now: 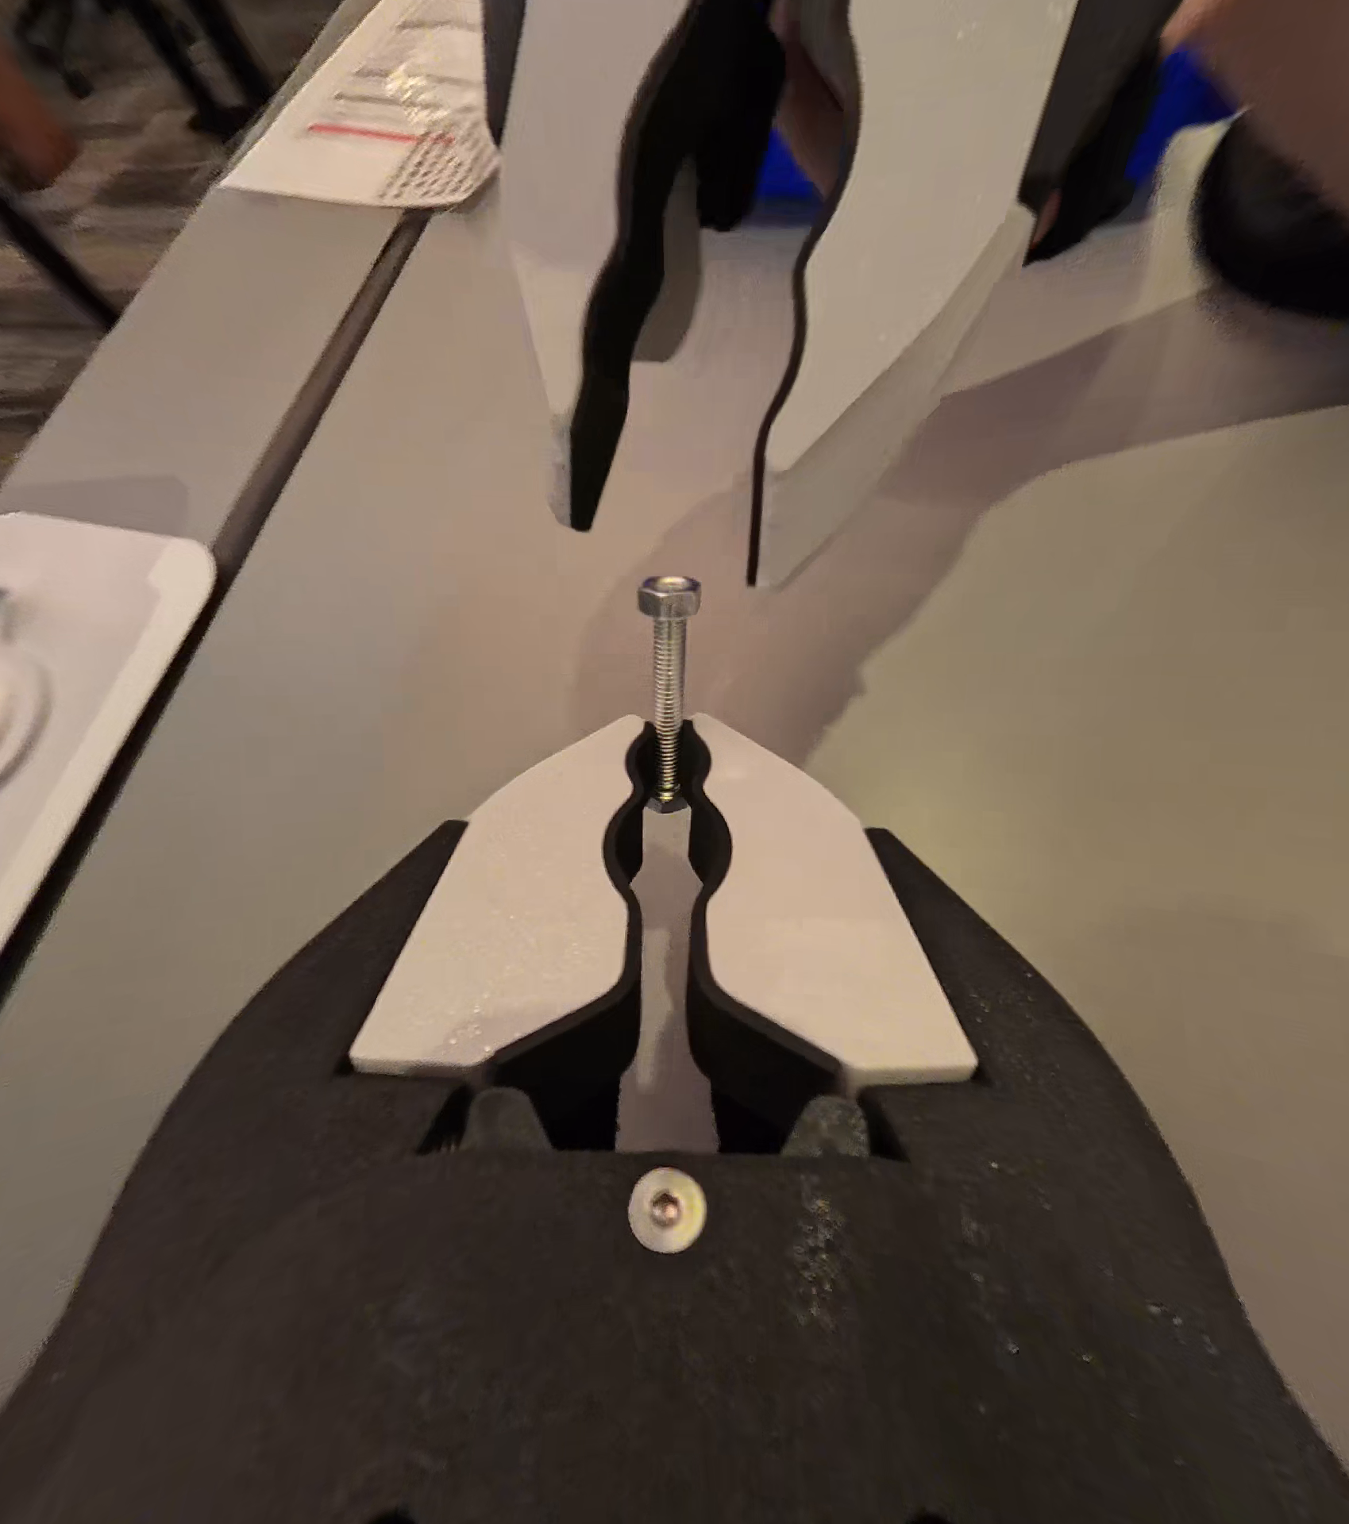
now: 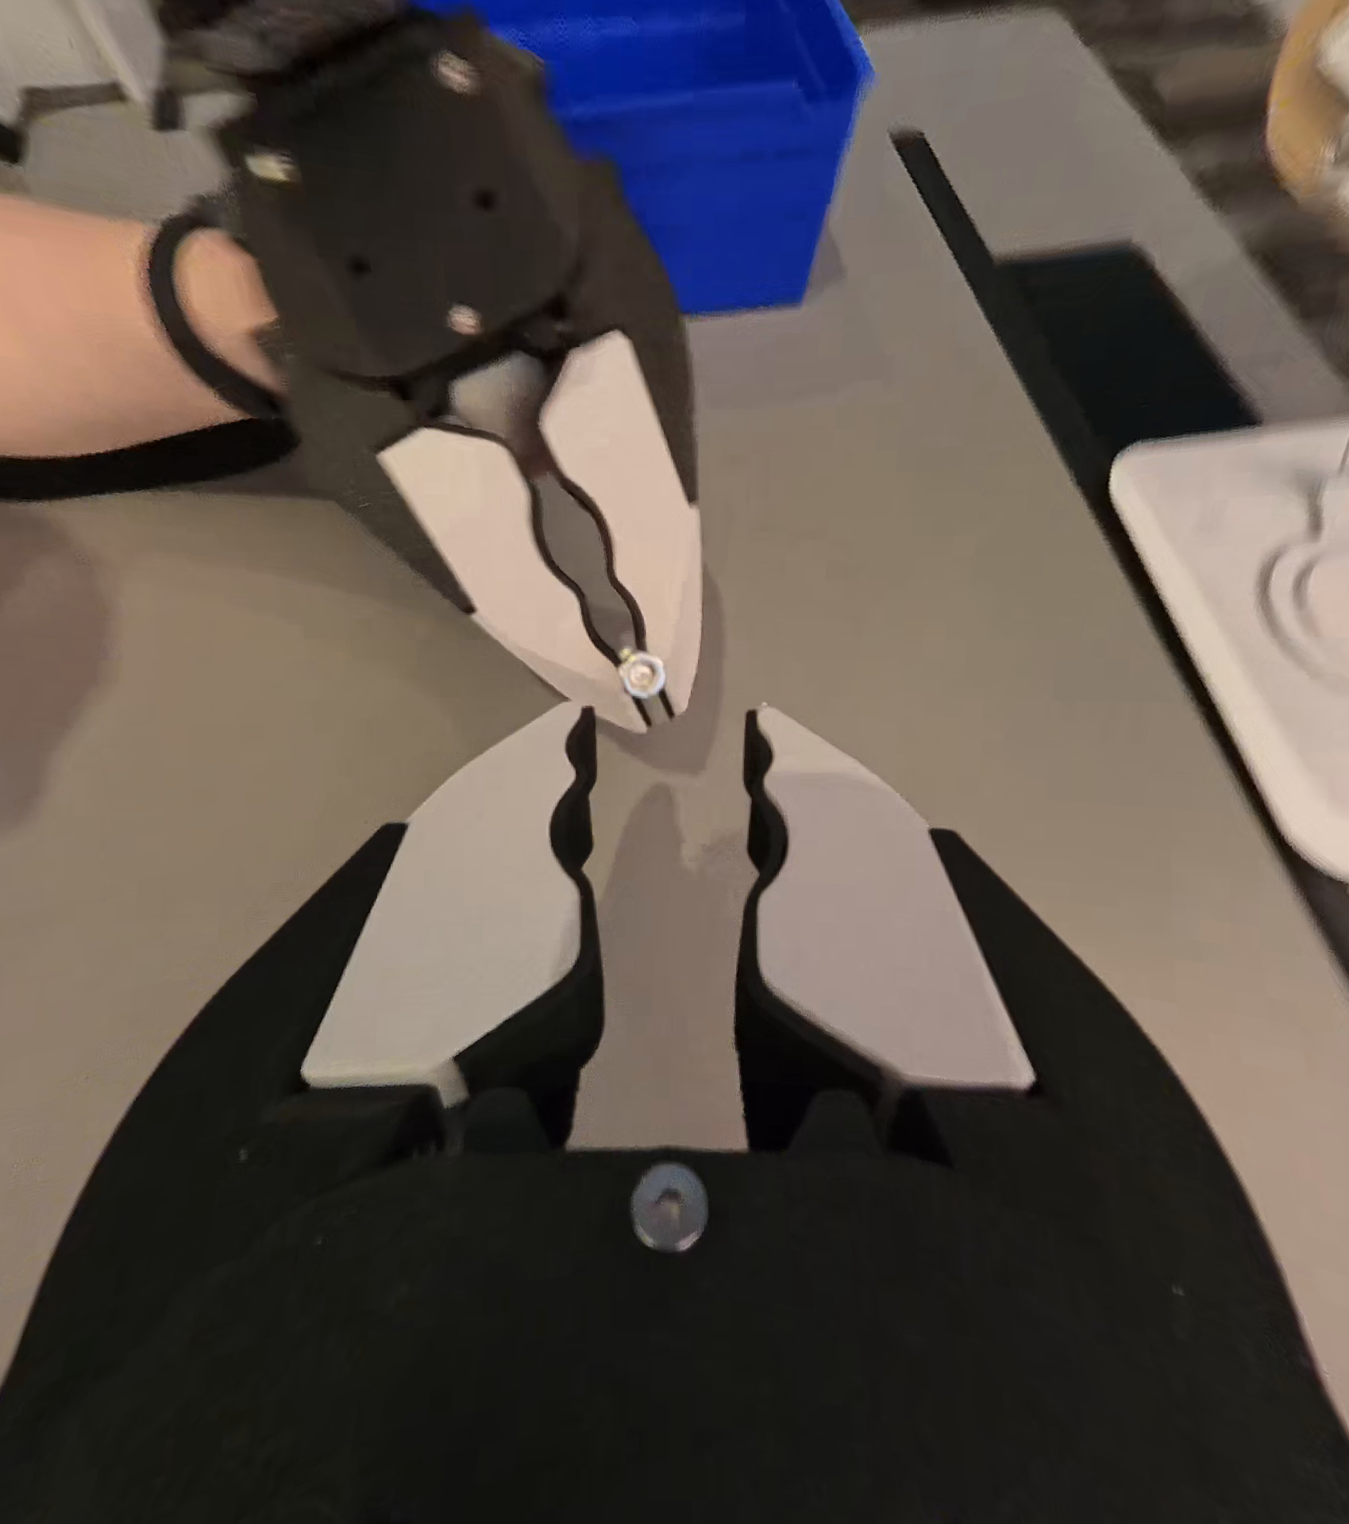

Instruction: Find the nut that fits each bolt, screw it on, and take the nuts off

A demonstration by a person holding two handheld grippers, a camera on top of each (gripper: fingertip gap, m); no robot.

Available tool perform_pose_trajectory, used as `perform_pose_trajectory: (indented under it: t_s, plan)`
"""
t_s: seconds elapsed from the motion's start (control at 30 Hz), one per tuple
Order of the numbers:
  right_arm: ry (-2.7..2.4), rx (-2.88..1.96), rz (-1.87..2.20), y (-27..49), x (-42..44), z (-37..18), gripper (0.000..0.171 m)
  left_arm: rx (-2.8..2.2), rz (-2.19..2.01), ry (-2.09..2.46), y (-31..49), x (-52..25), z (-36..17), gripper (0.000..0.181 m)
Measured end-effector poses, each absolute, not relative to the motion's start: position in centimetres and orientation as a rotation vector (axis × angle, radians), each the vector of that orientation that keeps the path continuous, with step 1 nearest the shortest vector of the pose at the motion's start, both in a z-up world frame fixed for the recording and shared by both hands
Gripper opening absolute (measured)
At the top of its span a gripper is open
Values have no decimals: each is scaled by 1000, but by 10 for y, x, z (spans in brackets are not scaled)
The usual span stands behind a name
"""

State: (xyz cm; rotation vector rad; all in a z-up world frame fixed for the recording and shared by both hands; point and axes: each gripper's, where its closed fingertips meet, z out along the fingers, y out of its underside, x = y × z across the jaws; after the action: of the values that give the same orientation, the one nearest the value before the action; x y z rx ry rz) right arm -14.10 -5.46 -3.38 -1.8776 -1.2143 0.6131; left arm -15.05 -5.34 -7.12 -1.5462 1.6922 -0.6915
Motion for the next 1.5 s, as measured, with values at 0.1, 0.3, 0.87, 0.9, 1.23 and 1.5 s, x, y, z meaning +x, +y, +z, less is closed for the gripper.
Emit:
perform_pose_trajectory:
  t_s: [0.1, 0.3, 0.87, 0.9, 1.23, 1.5]
  plan:
    - [-1406, -1653, 671, -83, -147, -18, 32, -1443, -909, 1788, -80, -149, -67, 5]
    - [-1598, -1444, 693, -120, -151, -3, 25, -1309, -1173, 1874, -116, -150, -56, 4]
    - [-1675, -1349, 779, -142, -162, 2, 17, -1199, -1312, 1942, -146, -152, -46, 4]
    - [-1685, -1351, 773, -143, -162, 0, 17, -1197, -1316, 1944, -147, -152, -46, 4]
    - [-1693, -1359, 766, -141, -163, -5, 16, -1191, -1321, 1963, -152, -153, -46, 5]
    - [-1703, -1370, 777, -141, -163, -7, 10, -1194, -1322, 1959, -152, -153, -45, 5]
